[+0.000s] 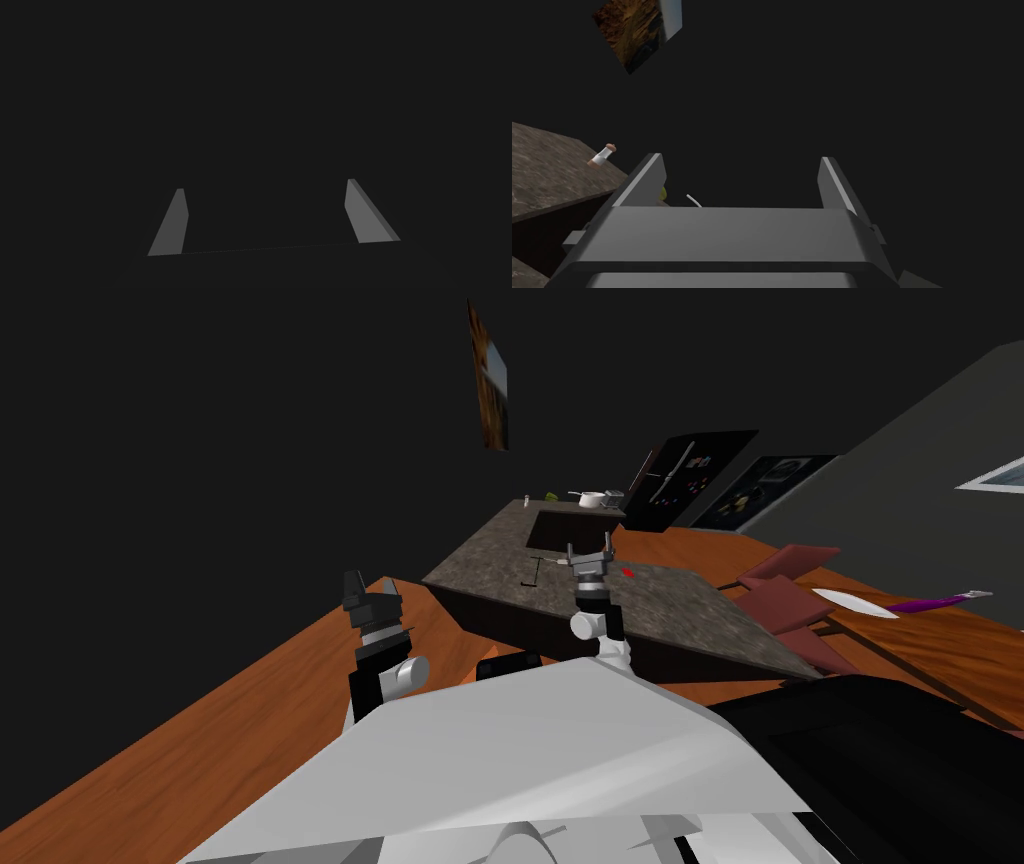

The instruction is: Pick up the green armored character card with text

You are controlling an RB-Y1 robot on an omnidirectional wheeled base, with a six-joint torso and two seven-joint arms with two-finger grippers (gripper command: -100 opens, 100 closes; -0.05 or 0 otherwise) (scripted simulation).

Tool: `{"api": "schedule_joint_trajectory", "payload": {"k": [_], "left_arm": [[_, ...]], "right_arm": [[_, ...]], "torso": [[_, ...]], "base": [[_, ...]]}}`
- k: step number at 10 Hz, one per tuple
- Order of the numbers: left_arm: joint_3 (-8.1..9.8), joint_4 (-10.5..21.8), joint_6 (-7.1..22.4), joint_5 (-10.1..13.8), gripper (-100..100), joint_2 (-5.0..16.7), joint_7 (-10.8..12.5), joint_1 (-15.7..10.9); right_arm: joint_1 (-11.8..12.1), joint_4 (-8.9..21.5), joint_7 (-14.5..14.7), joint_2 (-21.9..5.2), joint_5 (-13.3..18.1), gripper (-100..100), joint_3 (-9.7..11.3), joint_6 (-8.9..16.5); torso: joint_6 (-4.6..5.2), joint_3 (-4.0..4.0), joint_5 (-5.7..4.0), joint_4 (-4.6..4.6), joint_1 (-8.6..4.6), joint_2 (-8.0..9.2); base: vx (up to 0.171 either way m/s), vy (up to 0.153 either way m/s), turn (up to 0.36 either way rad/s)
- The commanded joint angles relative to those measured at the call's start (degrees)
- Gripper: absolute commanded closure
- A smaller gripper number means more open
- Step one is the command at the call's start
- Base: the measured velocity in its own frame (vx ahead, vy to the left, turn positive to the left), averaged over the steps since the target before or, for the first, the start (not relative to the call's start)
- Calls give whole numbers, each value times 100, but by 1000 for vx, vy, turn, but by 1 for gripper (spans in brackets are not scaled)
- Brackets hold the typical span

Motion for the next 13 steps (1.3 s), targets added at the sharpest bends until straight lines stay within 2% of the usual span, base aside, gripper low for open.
{"api": "schedule_joint_trajectory", "payload": {"k": [1,2,3,4,5,6,7,8,9,10,11,12,13], "left_arm": [[0,0,0,0,0,0,0,0],[0,0,0,0,0,0,0,0],[0,0,0,0,0,0,0,0],[0,0,0,0,0,0,0,0],[0,0,0,0,0,0,0,0],[0,0,0,0,0,0,0,0],[0,0,0,0,0,0,0,0],[0,0,0,0,0,0,0,0],[0,0,0,0,0,0,0,0],[0,0,0,0,0,0,0,0],[0,0,0,0,0,0,0,0],[0,0,0,0,0,0,0,0],[0,0,0,0,0,0,0,0]], "right_arm": [[-104,153,-286,-23,-286,-100,58,-36],[-104,153,-309,-23,-311,-100,58,-36],[-197,296,-547,-45,-550,-100,105,-71],[-197,296,-568,-45,-575,-100,105,-71],[-292,444,-801,-63,-812,-100,152,-107],[-292,444,-831,-63,-845,-100,152,-107],[-389,595,-1066,-74,-1082,-100,200,-143],[-389,595,-1098,-74,-1118,-100,200,-143],[-487,752,-1336,-81,-1345,-100,249,-179],[-487,752,-1368,-81,-1394,-100,249,-179],[-586,912,-1610,-82,-1617,-100,298,-214],[-586,912,-1641,-82,-1671,-100,298,-214],[-687,1077,-1882,-79,-1897,-100,346,-249]], "torso": [[0,0,0,0,0,0],[0,-1,0,0,0,-1],[0,0,0,0,-1,-1],[0,-1,0,0,0,-1],[0,0,0,0,-1,0],[0,-1,0,0,-1,-1],[0,0,0,0,-1,0],[0,-1,0,0,1,-2],[0,-1,0,0,0,-1],[0,-1,0,0,0,-2],[0,0,0,0,0,-1],[0,-1,0,0,0,-2],[0,0,0,0,-1,0]], "base": [[14,11,-26],[11,11,-10],[11,13,-26],[9,12,-13],[11,11,-27],[10,11,-14],[15,15,-30],[12,15,-12],[13,15,-23],[11,12,-17],[13,15,-27],[10,11,-15],[11,9,-32]]}}
